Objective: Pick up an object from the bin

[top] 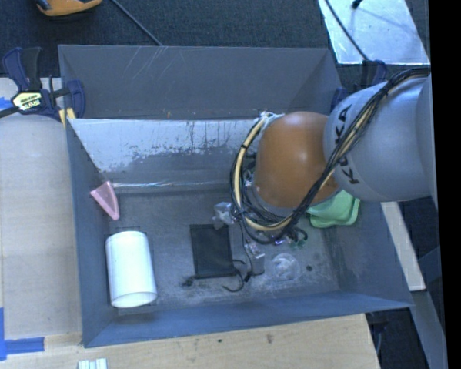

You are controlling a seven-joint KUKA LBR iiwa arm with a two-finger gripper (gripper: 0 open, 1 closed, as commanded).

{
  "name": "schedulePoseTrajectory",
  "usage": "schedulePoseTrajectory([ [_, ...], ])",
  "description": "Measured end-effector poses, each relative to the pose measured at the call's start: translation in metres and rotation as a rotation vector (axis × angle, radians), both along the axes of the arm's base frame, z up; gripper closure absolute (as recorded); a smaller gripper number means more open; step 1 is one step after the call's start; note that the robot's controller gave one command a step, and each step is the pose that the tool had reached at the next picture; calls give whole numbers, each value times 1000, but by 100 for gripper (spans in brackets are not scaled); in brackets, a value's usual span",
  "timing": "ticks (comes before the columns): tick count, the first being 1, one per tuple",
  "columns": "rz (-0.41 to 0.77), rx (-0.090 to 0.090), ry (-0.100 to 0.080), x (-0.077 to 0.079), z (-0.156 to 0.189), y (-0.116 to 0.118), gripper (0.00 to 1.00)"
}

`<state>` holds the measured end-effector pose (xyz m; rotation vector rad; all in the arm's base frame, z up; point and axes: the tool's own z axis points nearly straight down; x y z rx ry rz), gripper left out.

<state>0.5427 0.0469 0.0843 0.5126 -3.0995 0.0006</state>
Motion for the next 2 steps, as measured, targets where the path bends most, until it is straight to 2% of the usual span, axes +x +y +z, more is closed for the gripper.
schedulePoseTrajectory([
  [1,80,-2,-2,-28,-9,34,0],
  [2,67,2,-6,11,-13,41,100],
])
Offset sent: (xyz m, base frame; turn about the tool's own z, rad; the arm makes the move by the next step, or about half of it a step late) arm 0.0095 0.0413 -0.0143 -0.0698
